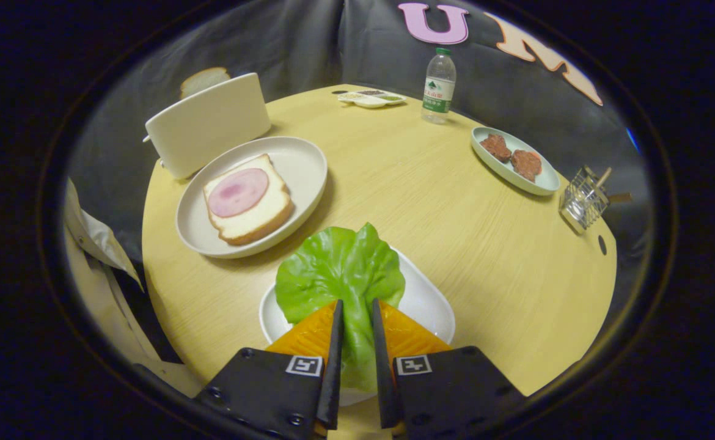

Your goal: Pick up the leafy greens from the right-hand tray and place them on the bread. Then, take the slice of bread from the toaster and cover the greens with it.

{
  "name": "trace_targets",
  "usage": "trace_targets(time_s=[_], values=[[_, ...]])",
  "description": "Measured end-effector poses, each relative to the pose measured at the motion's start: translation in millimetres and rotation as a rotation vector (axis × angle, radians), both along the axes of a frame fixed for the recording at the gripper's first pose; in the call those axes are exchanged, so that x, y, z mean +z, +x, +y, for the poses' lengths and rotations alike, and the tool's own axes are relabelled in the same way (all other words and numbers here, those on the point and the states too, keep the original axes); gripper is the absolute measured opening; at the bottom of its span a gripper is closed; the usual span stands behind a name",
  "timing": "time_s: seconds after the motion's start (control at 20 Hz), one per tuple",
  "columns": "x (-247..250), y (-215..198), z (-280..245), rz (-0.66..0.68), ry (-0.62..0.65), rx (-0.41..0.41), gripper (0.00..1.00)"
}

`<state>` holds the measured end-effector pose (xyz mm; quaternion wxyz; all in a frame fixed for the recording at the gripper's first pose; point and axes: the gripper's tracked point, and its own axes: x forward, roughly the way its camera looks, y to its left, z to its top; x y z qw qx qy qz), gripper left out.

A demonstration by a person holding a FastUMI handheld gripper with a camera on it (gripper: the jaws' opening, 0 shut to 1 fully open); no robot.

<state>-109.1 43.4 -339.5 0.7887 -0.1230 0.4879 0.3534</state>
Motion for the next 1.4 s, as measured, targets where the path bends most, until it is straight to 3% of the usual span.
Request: trace_targets(time_s=[0.1, 0.15, 0.25, 1.15, 1.4], values=[[1, 5, -1, -0.044, -0.023, -0.003, 0.3], [-2, 6, -1, -0.046, -0.026, -0.003, 0.07], [0, 4, 1, -0.052, -0.031, -0.008, 0.04], [75, 10, 28, -0.148, 0.019, -0.116, 0.04], [96, 8, 52, -0.166, 0.051, -0.107, 0.03]])
